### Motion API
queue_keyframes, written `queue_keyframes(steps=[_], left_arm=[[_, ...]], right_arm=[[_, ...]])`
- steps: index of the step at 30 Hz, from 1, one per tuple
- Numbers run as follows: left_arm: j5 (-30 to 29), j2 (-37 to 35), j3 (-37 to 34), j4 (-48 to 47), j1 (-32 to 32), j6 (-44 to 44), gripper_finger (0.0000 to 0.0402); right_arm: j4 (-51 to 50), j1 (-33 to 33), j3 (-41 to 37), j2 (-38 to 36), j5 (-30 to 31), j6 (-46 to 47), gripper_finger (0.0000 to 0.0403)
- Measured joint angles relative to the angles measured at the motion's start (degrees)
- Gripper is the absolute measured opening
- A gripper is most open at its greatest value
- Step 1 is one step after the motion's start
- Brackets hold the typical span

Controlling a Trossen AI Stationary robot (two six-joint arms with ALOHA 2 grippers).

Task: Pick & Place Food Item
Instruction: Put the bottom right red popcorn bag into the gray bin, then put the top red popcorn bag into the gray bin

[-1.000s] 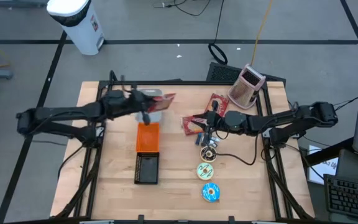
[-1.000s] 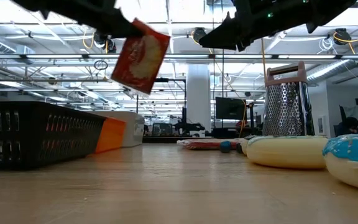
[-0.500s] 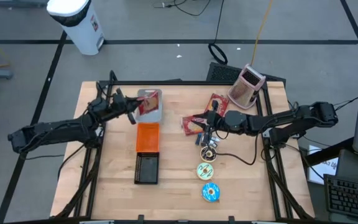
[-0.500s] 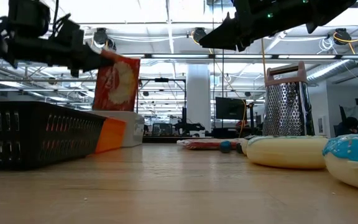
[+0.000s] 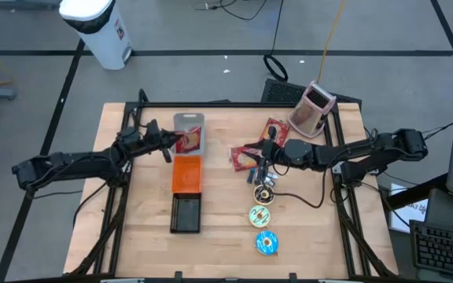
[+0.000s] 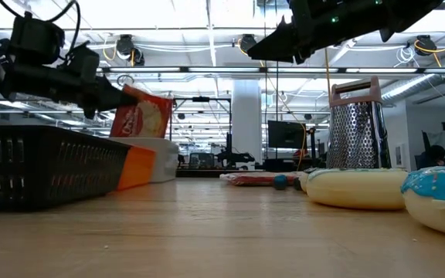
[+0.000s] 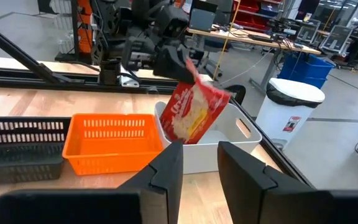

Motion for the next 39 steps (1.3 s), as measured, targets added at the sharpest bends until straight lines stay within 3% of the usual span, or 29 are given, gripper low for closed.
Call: queue_keyframes(steps=[7, 16, 29, 33, 39], left_arm=[[-1.37, 5.36, 0.02, 3.32, 0.00, 3.21, 0.0019], [-11.28, 7.52, 0.00, 2.50, 0.00, 5.30, 0.0082], [-22.10, 7.50, 3.07, 2.49, 0.00, 13.04, 0.0241], [-20.95, 7.50, 6.64, 2.47, 0.00, 13.88, 0.0274], [-14.14, 7.50, 12.47, 1.20, -0.04, 8.85, 0.0299]], right_arm=[[-0.07, -0.31, 0.00, 0.00, -0.02, 0.10, 0.0089], [-0.21, -0.31, 0.00, 0.02, -0.02, 0.13, 0.0089], [0.74, -0.40, -1.24, 0.04, 0.00, 0.15, 0.0098], [1.97, -0.40, -1.52, 0.04, 0.00, 0.15, 0.0098], [1.10, -0.40, -1.57, 0.04, 0.23, 0.17, 0.0098]])
